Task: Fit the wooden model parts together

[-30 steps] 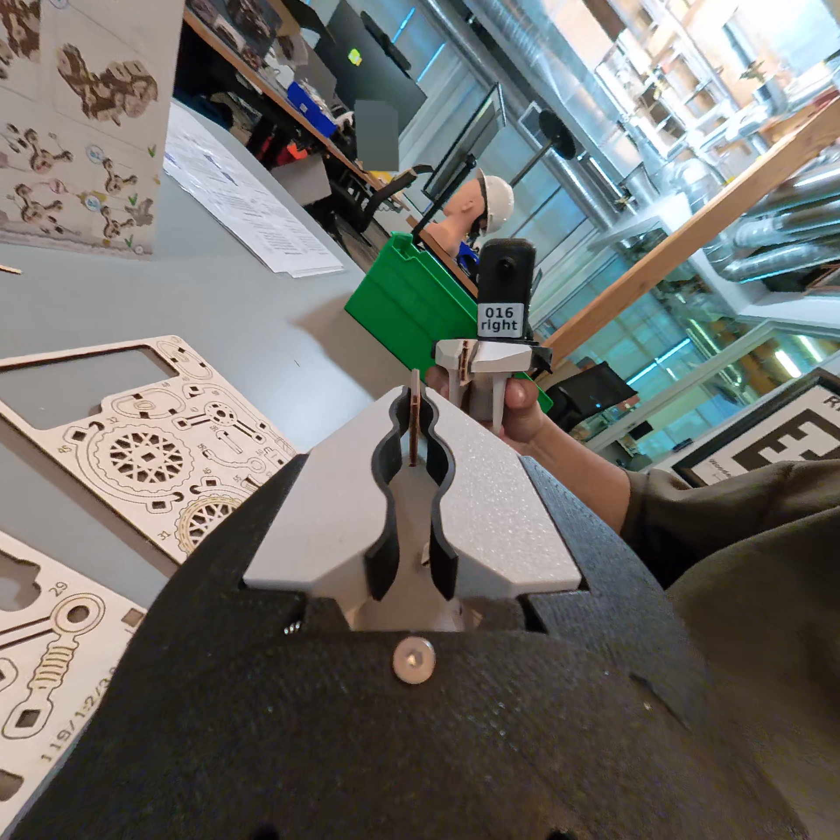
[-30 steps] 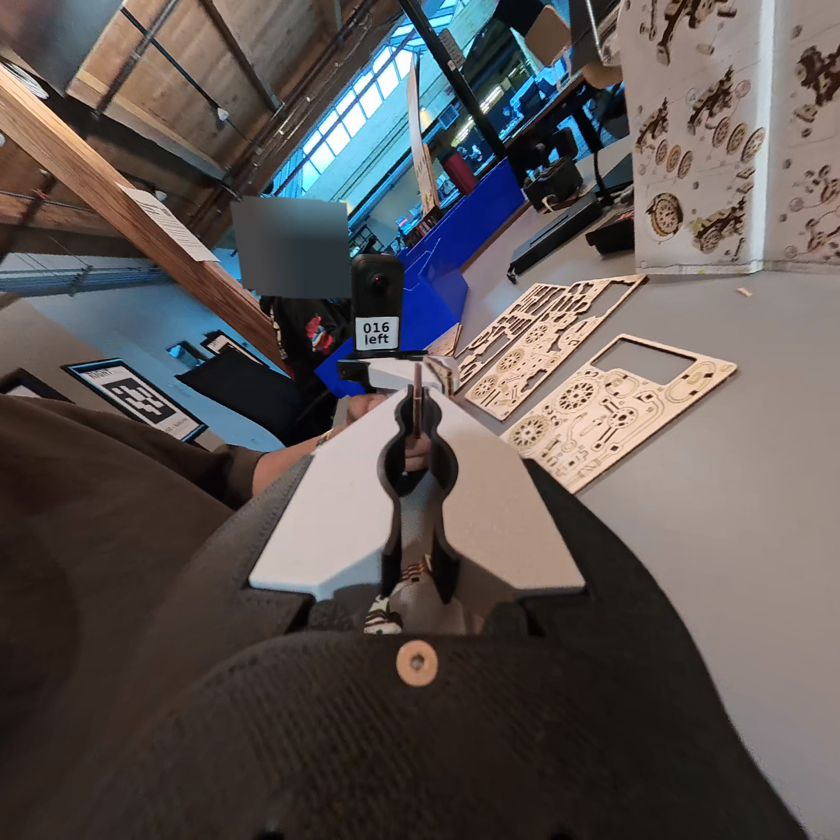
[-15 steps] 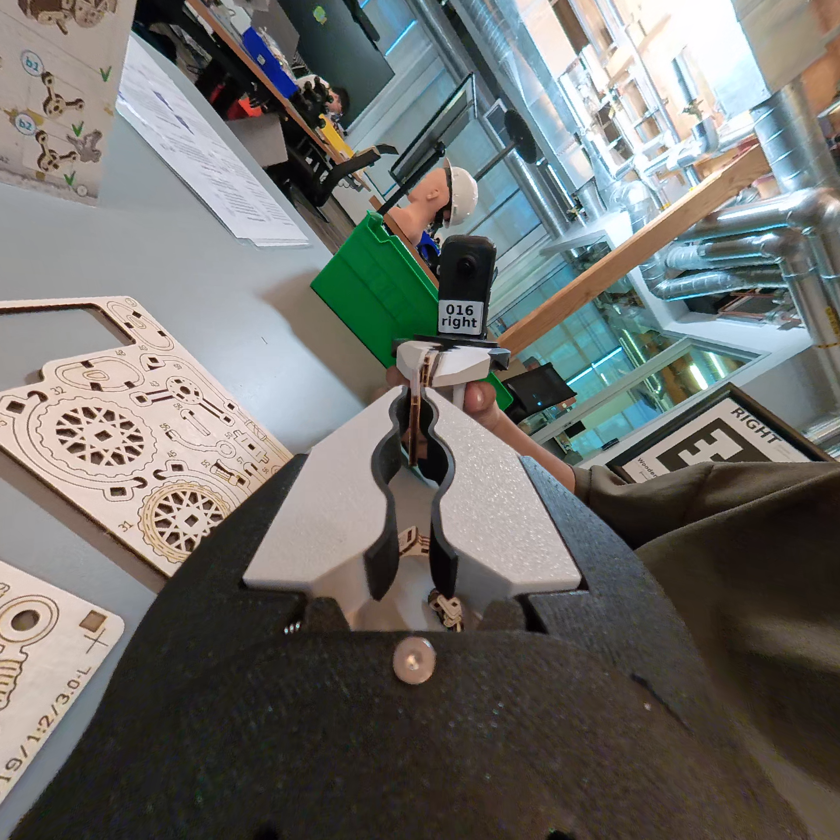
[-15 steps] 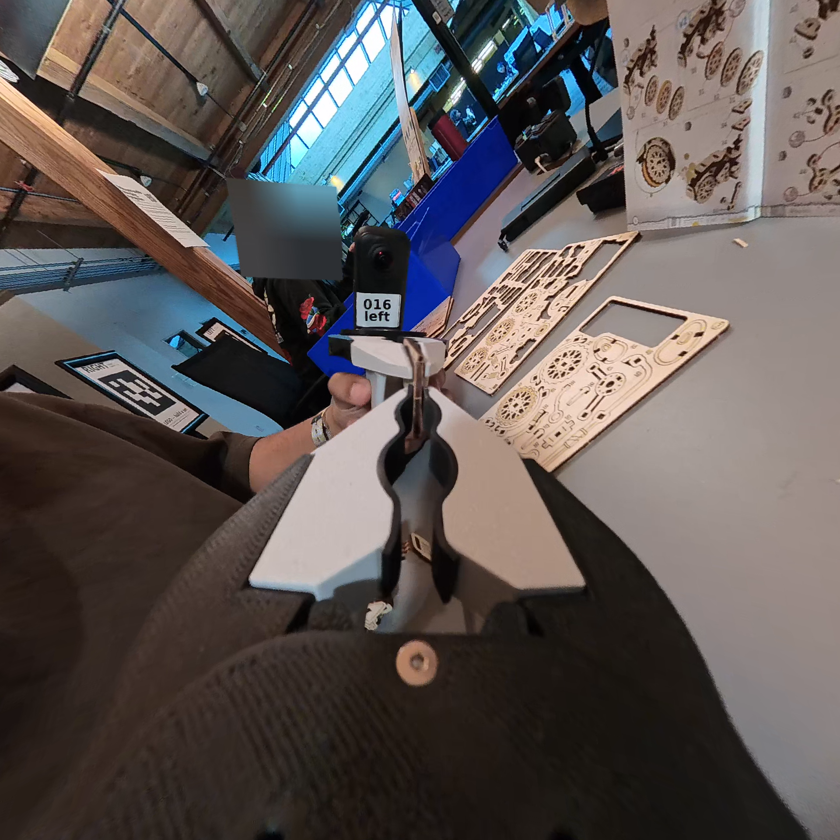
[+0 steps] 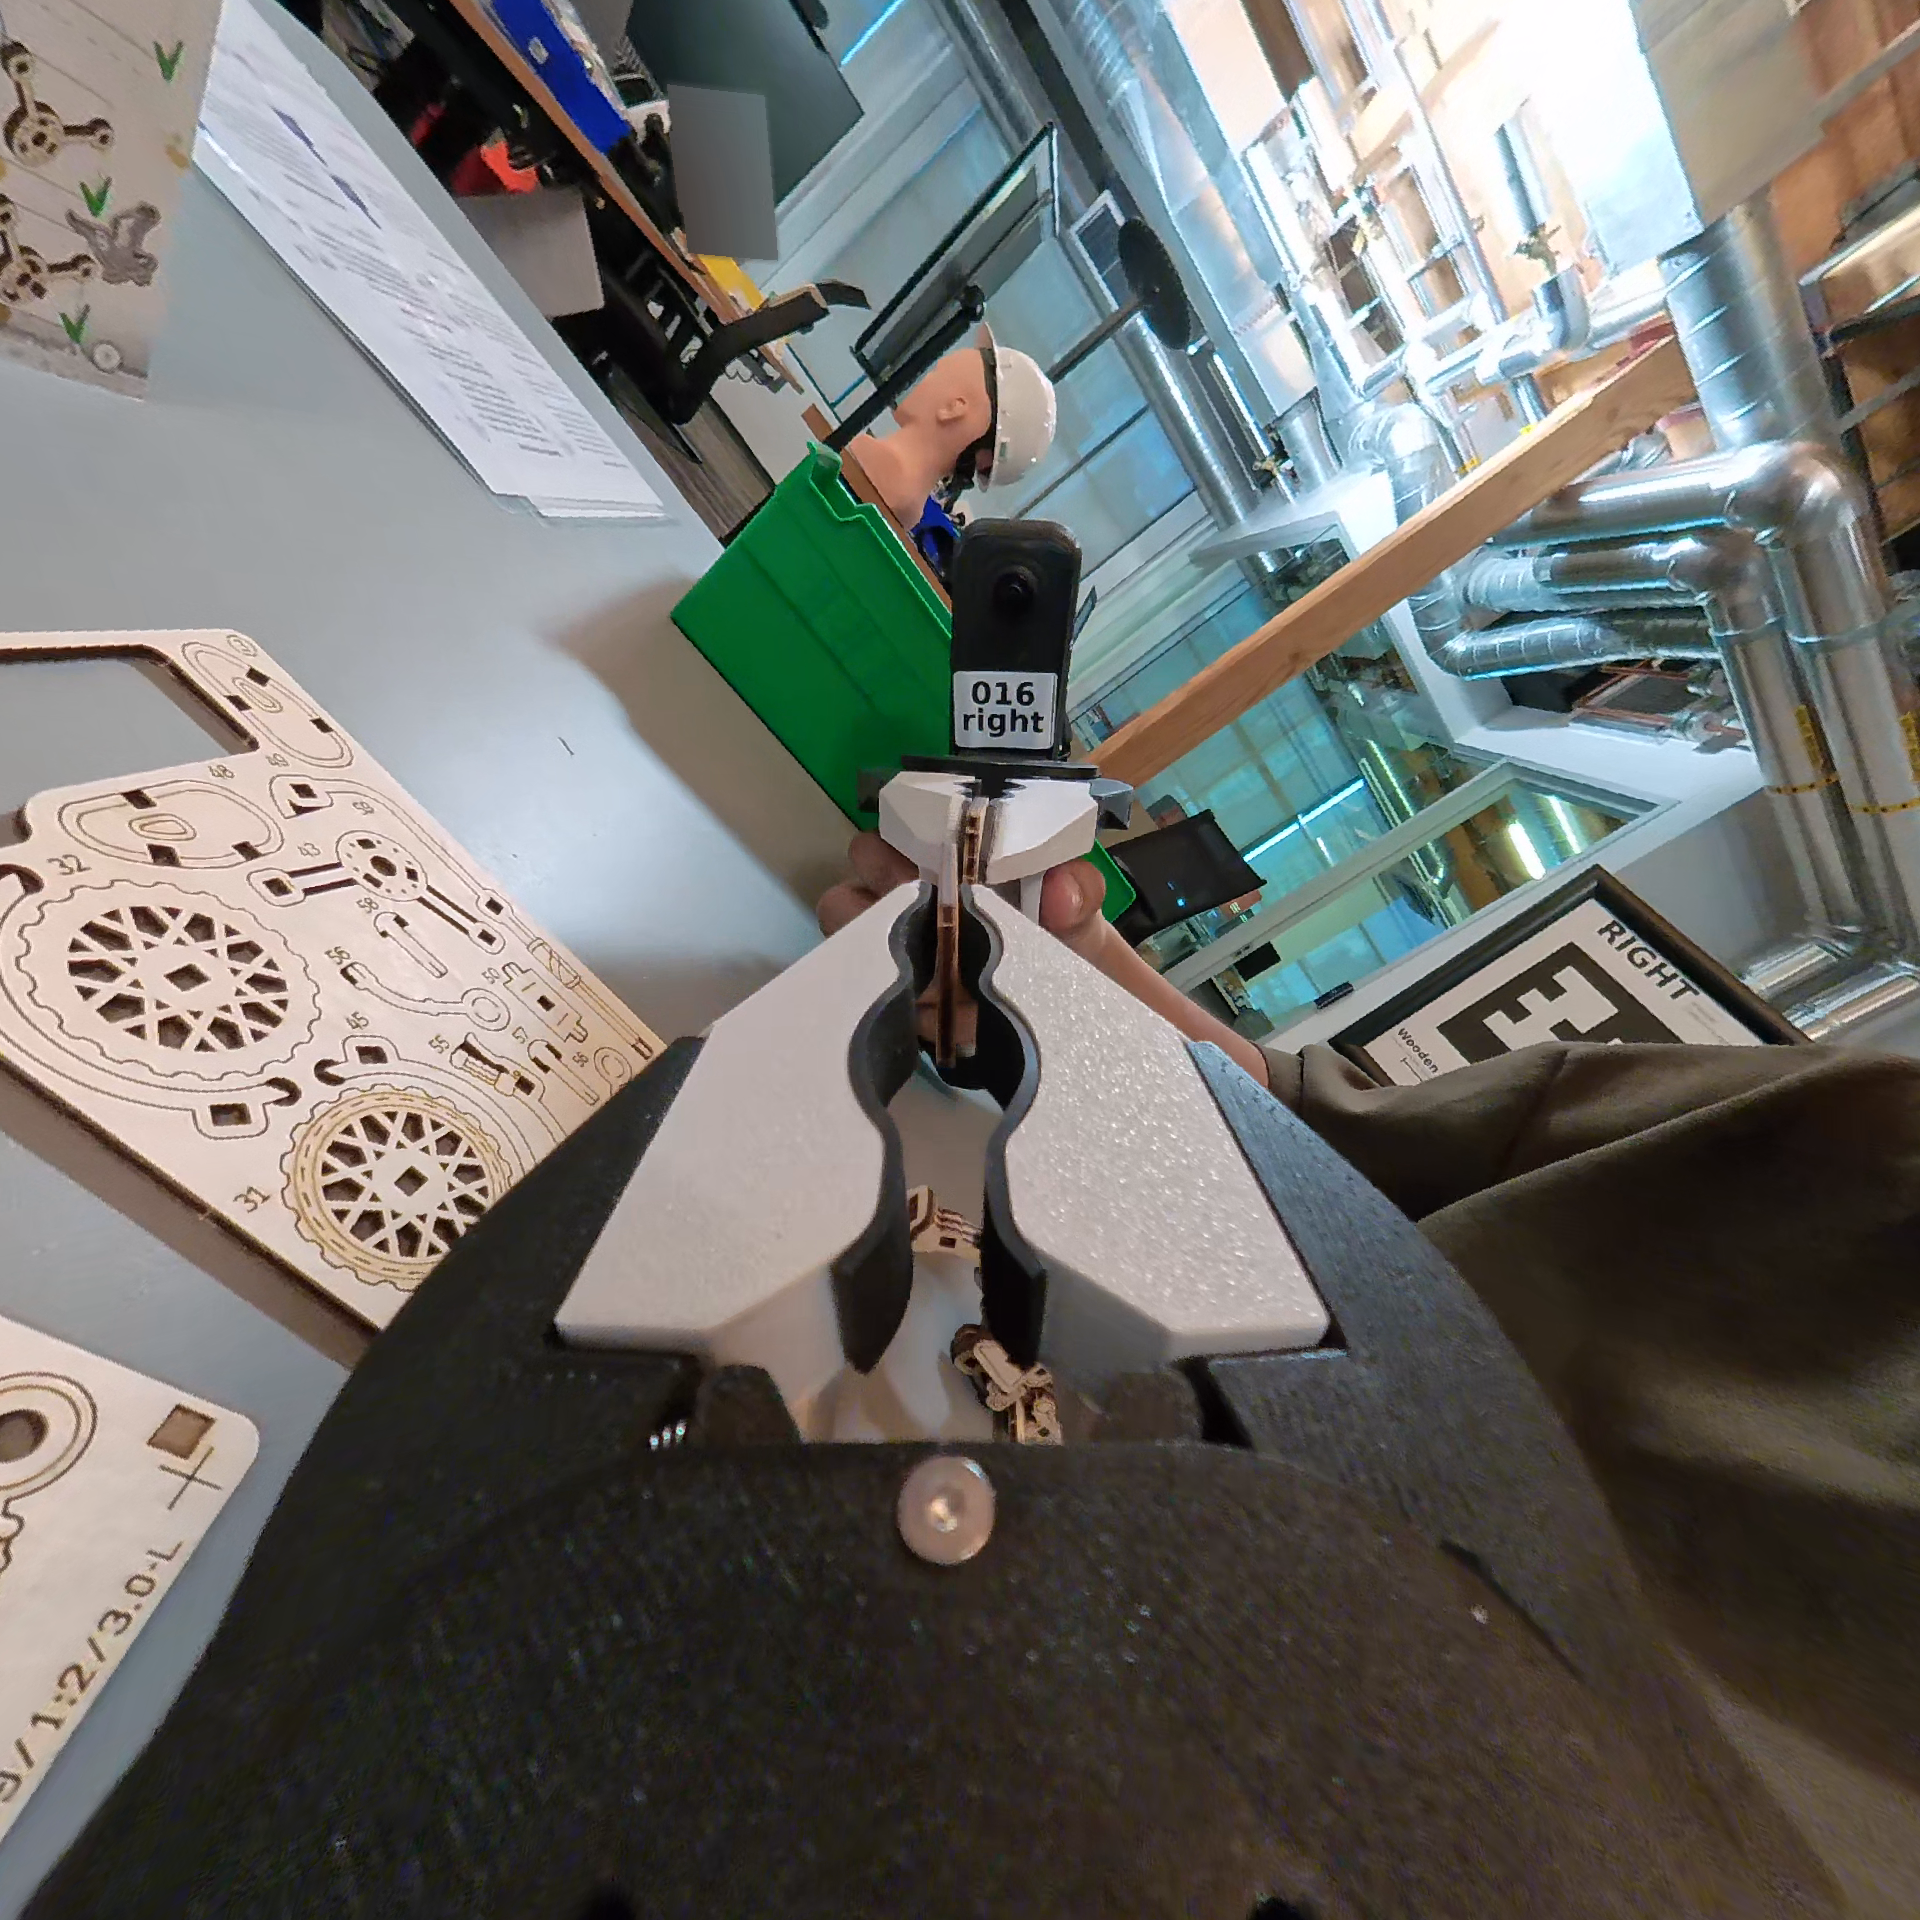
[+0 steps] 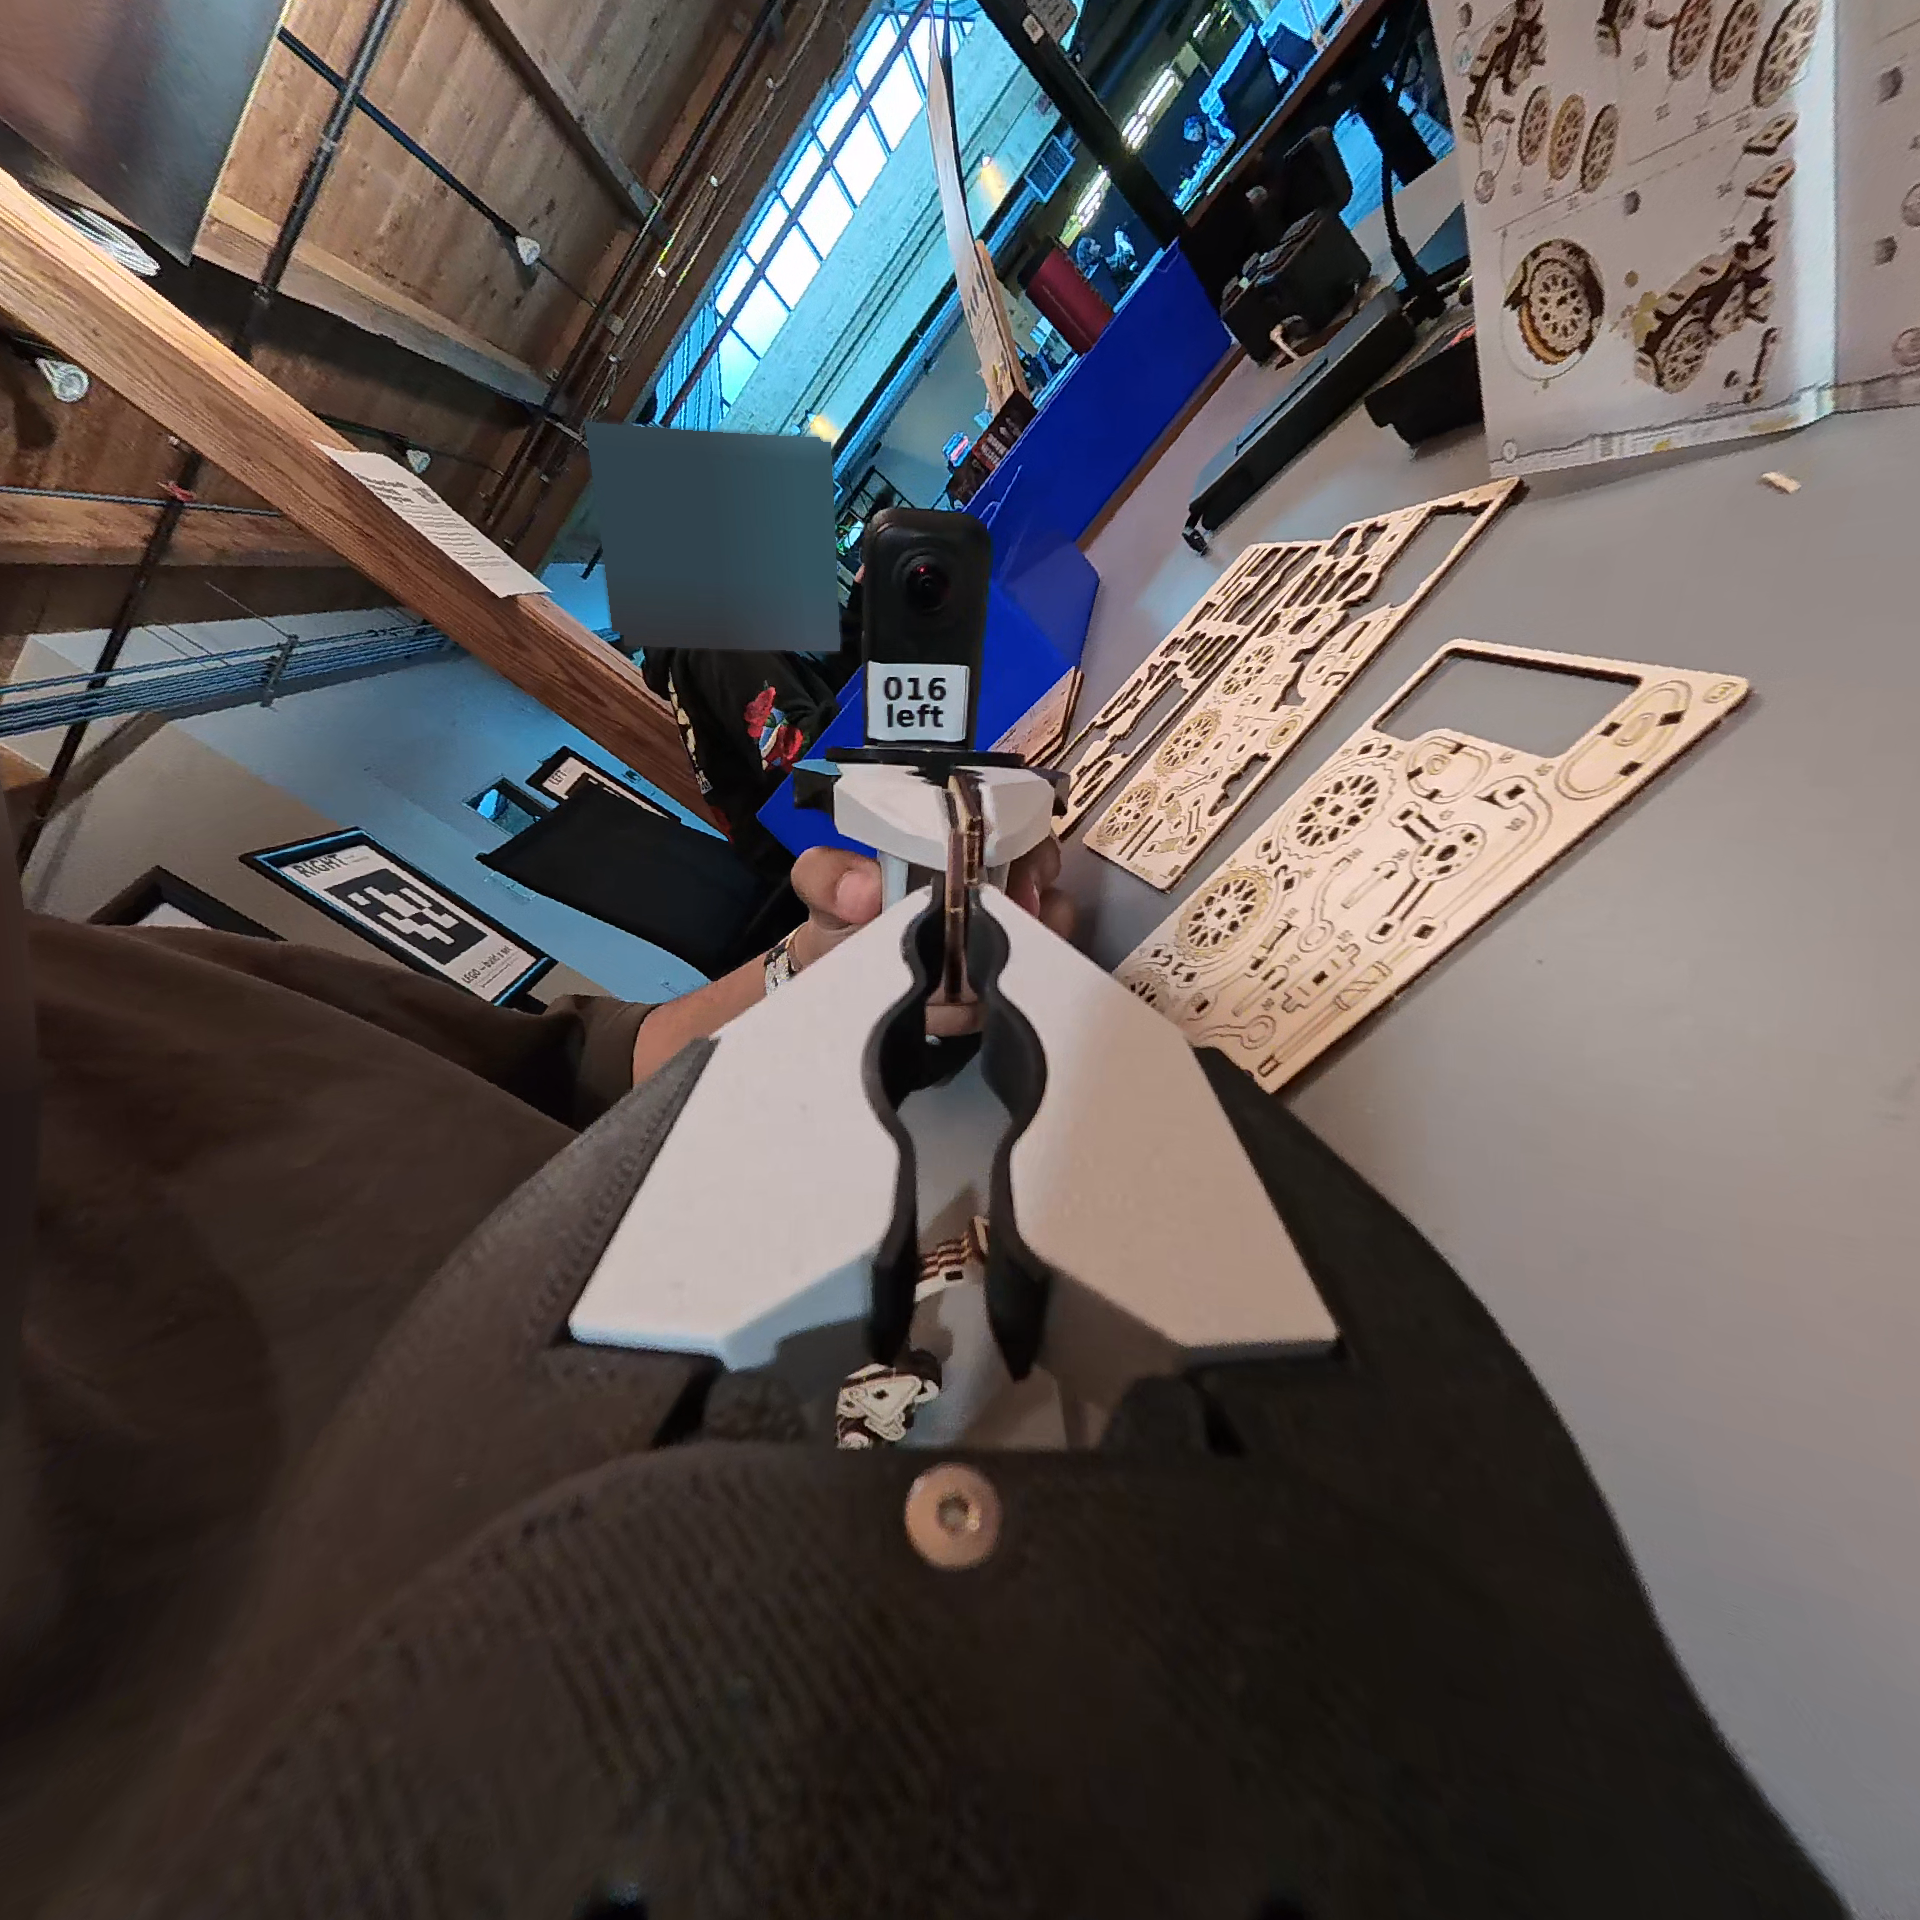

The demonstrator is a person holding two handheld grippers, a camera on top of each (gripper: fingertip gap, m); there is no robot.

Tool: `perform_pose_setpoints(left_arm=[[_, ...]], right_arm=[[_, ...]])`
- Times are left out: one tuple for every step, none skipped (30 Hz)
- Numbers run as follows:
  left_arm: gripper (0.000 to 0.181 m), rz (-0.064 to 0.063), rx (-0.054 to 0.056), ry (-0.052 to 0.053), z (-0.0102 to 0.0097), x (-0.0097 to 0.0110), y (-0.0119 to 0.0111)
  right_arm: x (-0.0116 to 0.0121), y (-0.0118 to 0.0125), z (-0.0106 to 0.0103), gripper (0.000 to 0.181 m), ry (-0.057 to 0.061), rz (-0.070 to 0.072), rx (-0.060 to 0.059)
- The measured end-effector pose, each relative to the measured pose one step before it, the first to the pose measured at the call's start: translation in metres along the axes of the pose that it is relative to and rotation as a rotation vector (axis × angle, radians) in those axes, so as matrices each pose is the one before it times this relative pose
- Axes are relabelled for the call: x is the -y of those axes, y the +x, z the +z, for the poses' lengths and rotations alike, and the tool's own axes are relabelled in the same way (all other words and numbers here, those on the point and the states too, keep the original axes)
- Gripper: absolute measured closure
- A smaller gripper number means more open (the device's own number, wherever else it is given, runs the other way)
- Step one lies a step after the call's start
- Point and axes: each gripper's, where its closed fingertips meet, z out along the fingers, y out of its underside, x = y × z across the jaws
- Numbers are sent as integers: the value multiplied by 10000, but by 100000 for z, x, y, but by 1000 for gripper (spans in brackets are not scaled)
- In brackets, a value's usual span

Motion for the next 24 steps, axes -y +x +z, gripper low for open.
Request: perform_pose_setpoints(left_arm=[[181, -27, -52, -46, 18, -62, 47], [181, -24, -65, -69, 30, -88, 55], [181, -25, -48, -65, 36, -90, 37], [181, -17, -37, -46, 19, -54, 26], [181, -9, -45, -36, 19, -51, 40], [181, -12, -46, -30, 2, -38, 43], [181, -22, -38, -12, -3, -7, 22], [181, -28, -42, 4, -15, 13, 25], [181, -31, -49, 10, -19, 32, 18], [181, -41, -52, 11, -30, 24, 26], [181, -49, -50, 11, -25, 30, 12], [181, -48, -29, 24, -34, 50, -4], [181, -40, -13, 37, -34, 65, -29], [181, -30, -12, 37, -34, 59, -8], [181, -28, -14, 34, -32, 59, -23], [181, -32, -17, 26, -17, 60, -13], [181, -25, -23, 28, -30, 55, 10], [181, -5, -20, 51, -45, 82, 26], [181, 57, -9, 103, -60, 152, 39], [181, 98, -2, 119, -92, 170, 61], [181, 118, 8, 102, -88, 175, 63], [181, 124, 44, 87, -79, 155, 31], [181, 119, 49, 81, -82, 136, 24], [181, 130, 53, 60, -87, 111, 43]], right_arm=[[-19, -1, 4, 181, -14, 1, 1], [-28, 5, 11, 181, -11, 21, 7], [-38, 33, 20, 181, -13, 32, 6], [-55, 32, 19, 181, -18, 30, 1], [-75, 37, 32, 181, -30, 28, -2], [-70, 5, 39, 181, -33, 20, 11], [-62, 4, 38, 181, -28, 13, 6], [-53, -10, 37, 181, -21, 5, 11], [-43, -20, 23, 181, -22, 1, 8], [-41, -4, 29, 181, -21, -3, 8], [-35, 0, 20, 181, -15, -1, 3], [-29, 4, 2, 181, -9, 1, 5], [-15, 7, 12, 181, -3, 6, 5], [16, 13, -4, 181, 10, 12, 4], [41, 4, -16, 181, 26, 18, 9], [49, 15, -35, 181, 30, 17, 3], [52, 15, -42, 181, 27, 3, -6], [45, 45, -25, 181, 19, -18, -22], [35, 81, -23, 181, 11, -42, -44], [16, 87, 12, 181, -4, -57, -49], [16, 113, 38, 181, -18, -52, -47], [17, 79, 70, 181, -17, -45, -36], [23, 29, 64, 181, -8, -41, -15], [21, -25, 62, 181, 1, -40, 3]])
